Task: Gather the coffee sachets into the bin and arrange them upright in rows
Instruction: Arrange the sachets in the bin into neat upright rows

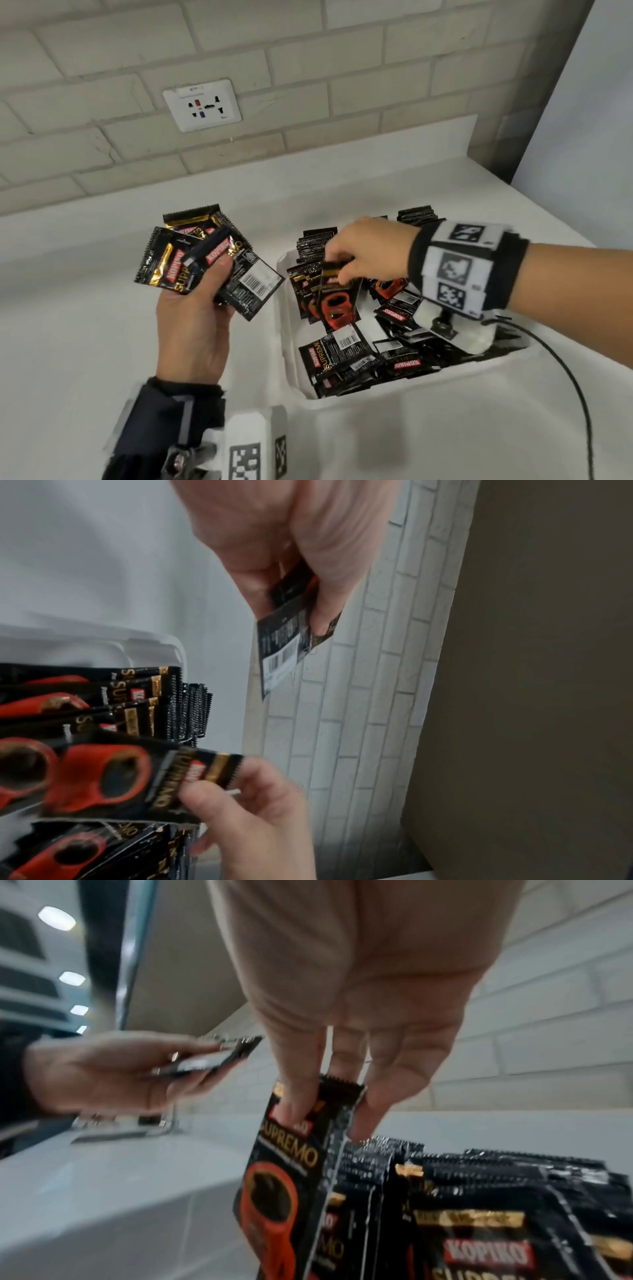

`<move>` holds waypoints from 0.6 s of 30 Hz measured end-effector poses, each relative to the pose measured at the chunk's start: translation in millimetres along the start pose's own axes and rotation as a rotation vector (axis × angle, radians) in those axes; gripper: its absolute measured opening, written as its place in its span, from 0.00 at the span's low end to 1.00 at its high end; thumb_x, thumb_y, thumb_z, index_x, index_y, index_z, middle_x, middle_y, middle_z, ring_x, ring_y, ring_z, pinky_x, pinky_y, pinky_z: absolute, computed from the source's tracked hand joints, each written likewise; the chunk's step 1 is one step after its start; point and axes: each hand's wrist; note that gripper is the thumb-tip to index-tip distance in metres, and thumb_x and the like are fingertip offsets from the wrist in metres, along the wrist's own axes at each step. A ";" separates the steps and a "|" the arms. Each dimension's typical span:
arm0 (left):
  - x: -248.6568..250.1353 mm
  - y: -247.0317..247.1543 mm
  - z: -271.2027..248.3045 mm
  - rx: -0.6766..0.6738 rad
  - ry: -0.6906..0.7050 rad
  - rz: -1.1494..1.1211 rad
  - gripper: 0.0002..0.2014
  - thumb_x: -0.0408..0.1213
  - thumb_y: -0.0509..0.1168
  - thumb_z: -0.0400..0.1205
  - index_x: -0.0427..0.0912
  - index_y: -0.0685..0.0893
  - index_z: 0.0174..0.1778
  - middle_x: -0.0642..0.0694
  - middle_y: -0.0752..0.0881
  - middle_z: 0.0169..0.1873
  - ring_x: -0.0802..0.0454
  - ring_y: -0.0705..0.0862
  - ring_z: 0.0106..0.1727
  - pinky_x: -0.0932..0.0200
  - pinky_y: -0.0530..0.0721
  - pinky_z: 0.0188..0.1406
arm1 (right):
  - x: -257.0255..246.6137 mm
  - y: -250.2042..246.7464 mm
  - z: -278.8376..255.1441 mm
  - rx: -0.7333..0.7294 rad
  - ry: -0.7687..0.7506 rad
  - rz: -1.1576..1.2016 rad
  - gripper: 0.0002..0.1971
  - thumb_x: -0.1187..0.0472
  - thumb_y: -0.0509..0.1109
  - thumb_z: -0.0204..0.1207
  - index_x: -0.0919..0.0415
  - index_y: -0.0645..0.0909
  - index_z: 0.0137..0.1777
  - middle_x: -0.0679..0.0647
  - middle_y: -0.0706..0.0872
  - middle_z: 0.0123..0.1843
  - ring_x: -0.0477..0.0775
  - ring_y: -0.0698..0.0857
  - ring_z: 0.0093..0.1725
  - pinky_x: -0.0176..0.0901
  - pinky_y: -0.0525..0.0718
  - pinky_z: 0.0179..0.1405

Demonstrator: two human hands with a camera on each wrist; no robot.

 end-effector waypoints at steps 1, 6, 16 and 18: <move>-1.2 -1.8 -0.5 -0.006 -0.004 -0.001 0.19 0.24 0.64 0.78 0.41 0.80 0.64 0.48 0.89 0.49 0.55 0.90 0.45 0.62 0.87 0.36 | -2.8 5.3 6.3 -0.044 -0.018 -0.087 0.12 0.55 0.68 0.77 0.56 0.80 0.58 0.42 0.76 0.37 0.39 0.73 0.33 0.31 0.71 0.35; -7.1 -5.3 -2.4 -0.041 -0.022 0.024 0.16 0.24 0.63 0.77 0.43 0.81 0.58 0.51 0.90 0.43 0.56 0.90 0.43 0.61 0.88 0.36 | -10.3 22.3 25.7 -0.135 -0.043 -0.304 0.12 0.59 0.68 0.78 0.61 0.79 0.59 0.50 0.77 0.43 0.50 0.76 0.41 0.42 0.76 0.42; -18.3 -1.8 1.0 -0.106 -0.083 0.037 0.17 0.29 0.67 0.70 0.43 0.82 0.55 0.50 0.91 0.42 0.55 0.90 0.41 0.61 0.88 0.33 | -8.5 30.9 34.3 0.013 -0.089 -0.372 0.13 0.58 0.66 0.78 0.61 0.77 0.59 0.58 0.82 0.55 0.59 0.83 0.50 0.45 0.77 0.38; -20.6 0.2 1.1 -0.115 -0.086 0.041 0.15 0.27 0.66 0.72 0.43 0.83 0.54 0.50 0.91 0.40 0.55 0.90 0.40 0.60 0.89 0.34 | -8.4 29.1 33.4 0.043 -0.102 -0.369 0.17 0.56 0.66 0.77 0.59 0.73 0.64 0.57 0.81 0.56 0.59 0.83 0.51 0.45 0.76 0.37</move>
Point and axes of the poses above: each hand's wrist, its own z-axis towards the middle knuckle, its own y-axis out of the palm, x = y × z
